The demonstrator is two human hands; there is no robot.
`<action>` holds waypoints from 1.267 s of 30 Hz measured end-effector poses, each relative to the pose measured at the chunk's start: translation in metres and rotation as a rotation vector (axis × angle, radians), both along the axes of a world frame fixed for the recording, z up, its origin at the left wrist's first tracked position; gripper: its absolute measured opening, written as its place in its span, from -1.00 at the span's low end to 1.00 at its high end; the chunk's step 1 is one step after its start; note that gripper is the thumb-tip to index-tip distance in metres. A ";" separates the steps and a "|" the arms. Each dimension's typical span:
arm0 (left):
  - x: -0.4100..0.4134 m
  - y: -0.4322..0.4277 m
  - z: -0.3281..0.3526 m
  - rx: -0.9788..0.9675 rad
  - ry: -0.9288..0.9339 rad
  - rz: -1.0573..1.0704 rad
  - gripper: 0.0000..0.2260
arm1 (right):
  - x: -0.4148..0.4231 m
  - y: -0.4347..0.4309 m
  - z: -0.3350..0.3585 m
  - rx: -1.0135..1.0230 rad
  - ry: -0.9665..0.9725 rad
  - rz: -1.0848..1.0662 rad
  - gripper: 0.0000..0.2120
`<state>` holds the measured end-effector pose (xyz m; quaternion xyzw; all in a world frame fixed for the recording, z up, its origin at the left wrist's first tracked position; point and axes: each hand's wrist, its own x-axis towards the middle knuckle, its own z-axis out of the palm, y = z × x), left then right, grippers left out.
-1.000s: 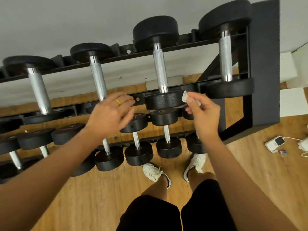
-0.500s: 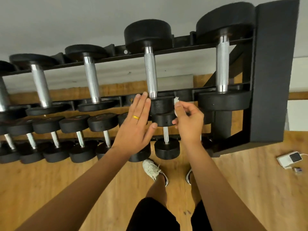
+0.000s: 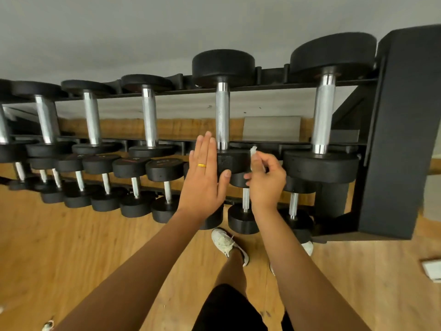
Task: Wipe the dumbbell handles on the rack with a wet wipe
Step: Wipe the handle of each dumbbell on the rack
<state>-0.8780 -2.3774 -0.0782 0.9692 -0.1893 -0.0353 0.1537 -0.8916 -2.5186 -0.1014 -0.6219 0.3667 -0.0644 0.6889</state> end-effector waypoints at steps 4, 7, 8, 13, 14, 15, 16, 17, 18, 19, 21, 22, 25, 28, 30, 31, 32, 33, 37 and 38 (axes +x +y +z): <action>-0.001 -0.005 0.003 0.011 0.017 0.030 -0.39 | -0.016 -0.002 -0.003 -0.014 -0.017 0.039 -0.85; 0.005 -0.006 0.008 0.041 0.020 0.018 -0.37 | -0.008 -0.009 -0.005 0.009 0.021 0.112 -0.80; 0.010 -0.008 0.010 0.066 0.016 0.002 -0.36 | -0.004 -0.010 -0.005 0.028 0.051 0.136 -0.78; 0.043 -0.035 0.022 0.171 0.097 0.023 -0.33 | 0.001 -0.022 0.008 0.079 0.191 0.299 -0.76; 0.050 -0.039 0.025 0.194 0.106 0.021 -0.34 | -0.002 -0.026 0.014 0.091 0.208 0.323 -0.77; 0.057 -0.044 0.028 0.212 0.110 0.011 -0.34 | -0.006 -0.029 0.020 0.111 0.210 0.332 -0.80; 0.064 -0.047 0.031 0.220 0.111 -0.002 -0.34 | -0.009 -0.032 0.027 0.132 0.202 0.329 -0.82; 0.068 -0.049 0.034 0.220 0.112 -0.016 -0.34 | -0.013 -0.036 0.034 0.151 0.190 0.323 -0.83; 0.070 -0.051 0.035 0.221 0.120 -0.028 -0.35 | -0.017 -0.039 0.041 0.162 0.181 0.317 -0.83; 0.070 -0.052 0.036 0.230 0.127 -0.040 -0.36 | -0.020 -0.043 0.049 0.170 0.174 0.315 -0.83; 0.065 -0.051 0.033 0.274 0.109 -0.084 -0.40 | -0.026 -0.052 0.063 0.191 0.141 0.320 -0.81; 0.065 -0.051 0.033 0.300 0.090 -0.120 -0.40 | -0.028 -0.059 0.070 0.194 0.118 0.317 -0.80; 0.068 -0.051 0.035 0.332 0.094 -0.187 -0.42 | -0.027 -0.088 0.089 0.191 0.077 0.270 -0.79; 0.067 -0.051 0.036 0.325 0.069 -0.200 -0.41 | -0.012 -0.123 0.103 0.137 0.024 0.145 -0.76; 0.065 -0.052 0.036 0.321 -0.001 -0.200 -0.42 | 0.007 -0.150 0.108 0.102 -0.039 0.028 -0.76; 0.064 -0.052 0.035 0.330 -0.037 -0.220 -0.43 | 0.018 -0.163 0.108 0.074 -0.073 -0.026 -0.77; 0.064 -0.052 0.034 0.348 -0.054 -0.253 -0.44 | 0.029 -0.175 0.106 0.038 -0.098 -0.074 -0.79; 0.065 -0.051 0.032 0.369 -0.055 -0.290 -0.44 | 0.040 -0.185 0.103 0.001 -0.109 -0.116 -0.80; 0.070 -0.051 0.027 0.515 -0.006 -0.444 -0.39 | 0.085 -0.214 0.080 -0.046 -0.114 -0.261 -0.79; 0.071 -0.052 0.028 0.577 0.025 -0.488 -0.36 | 0.094 -0.217 0.075 -0.052 -0.097 -0.271 -0.78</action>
